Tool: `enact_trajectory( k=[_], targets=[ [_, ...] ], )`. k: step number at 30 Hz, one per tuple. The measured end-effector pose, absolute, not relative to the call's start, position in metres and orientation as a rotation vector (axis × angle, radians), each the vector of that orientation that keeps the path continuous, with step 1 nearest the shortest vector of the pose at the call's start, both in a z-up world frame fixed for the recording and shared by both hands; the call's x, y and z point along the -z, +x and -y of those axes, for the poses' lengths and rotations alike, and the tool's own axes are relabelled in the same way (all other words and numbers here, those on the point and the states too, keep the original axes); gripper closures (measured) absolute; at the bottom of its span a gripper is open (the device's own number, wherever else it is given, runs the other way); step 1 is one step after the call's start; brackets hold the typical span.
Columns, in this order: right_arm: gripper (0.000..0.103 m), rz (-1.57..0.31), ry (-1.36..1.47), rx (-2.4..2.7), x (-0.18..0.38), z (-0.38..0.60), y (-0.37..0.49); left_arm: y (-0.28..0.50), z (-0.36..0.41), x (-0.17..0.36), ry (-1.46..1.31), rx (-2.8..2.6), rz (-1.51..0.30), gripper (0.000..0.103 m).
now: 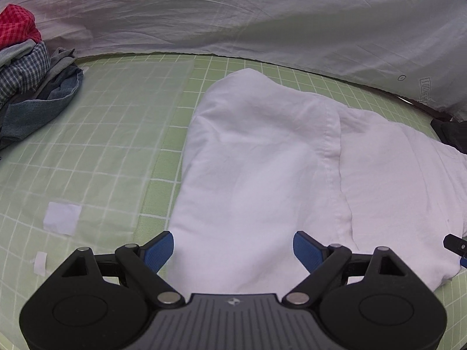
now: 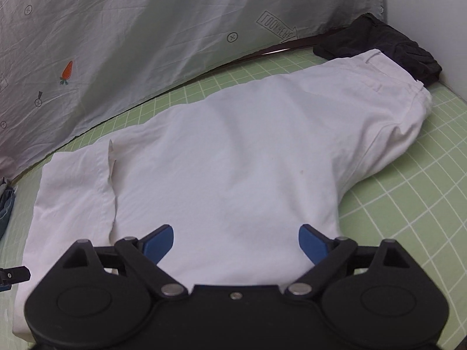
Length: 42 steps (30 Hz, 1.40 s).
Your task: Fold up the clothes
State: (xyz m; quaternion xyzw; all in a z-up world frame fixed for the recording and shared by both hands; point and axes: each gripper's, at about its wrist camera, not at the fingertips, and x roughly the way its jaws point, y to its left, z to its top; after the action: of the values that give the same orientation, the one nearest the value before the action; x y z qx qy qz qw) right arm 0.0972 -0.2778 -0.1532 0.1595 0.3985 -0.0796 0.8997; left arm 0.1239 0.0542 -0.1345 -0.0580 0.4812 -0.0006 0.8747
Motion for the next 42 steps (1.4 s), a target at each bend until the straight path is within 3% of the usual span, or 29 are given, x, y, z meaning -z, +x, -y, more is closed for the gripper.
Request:
enact_trajectory(
  k=[2,15,20,24,31,34,37,39,40,42],
  targets=[
    [0.002,-0.827,0.363,0.193,0.158,0.302,0.09,0.127,-0.033,0.139,-0.089,0.005,-1.02,0.014],
    [0.0,-0.795,0.588,0.359,0.175,0.47,0.121,0.155,0.01,0.174,0.002,-0.152,-1.107,0.013],
    [0.0,-0.728,0.649,0.433,0.18,0.52,0.159,0.165,0.016,0.181,0.042,-0.191,-1.137,0.007],
    [0.0,-0.685,0.676,0.429,0.186,0.542,0.186,0.174,0.017,0.187,0.06,-0.195,-1.156,0.0],
    [0.002,-0.702,0.67,0.484,0.199,0.546,0.202,0.186,0.01,0.188,0.021,-0.18,-1.19,0.0],
    [0.014,-0.698,0.635,0.461,0.199,0.539,0.203,0.185,0.007,0.189,0.001,-0.175,-1.185,0.0],
    [0.033,-0.688,0.67,0.449,0.197,0.54,0.202,0.185,0.005,0.19,-0.013,-0.169,-1.183,0.0],
    [0.055,-0.674,0.697,0.453,0.195,0.542,0.199,0.188,0.004,0.19,-0.018,-0.164,-1.195,0.0],
    [0.061,-0.663,0.7,0.448,0.191,0.542,0.196,0.189,0.004,0.19,-0.021,-0.163,-1.201,0.0],
    [0.086,-0.628,0.699,0.42,0.182,0.541,0.191,0.191,0.003,0.189,-0.028,-0.164,-1.2,0.0]
  ],
)
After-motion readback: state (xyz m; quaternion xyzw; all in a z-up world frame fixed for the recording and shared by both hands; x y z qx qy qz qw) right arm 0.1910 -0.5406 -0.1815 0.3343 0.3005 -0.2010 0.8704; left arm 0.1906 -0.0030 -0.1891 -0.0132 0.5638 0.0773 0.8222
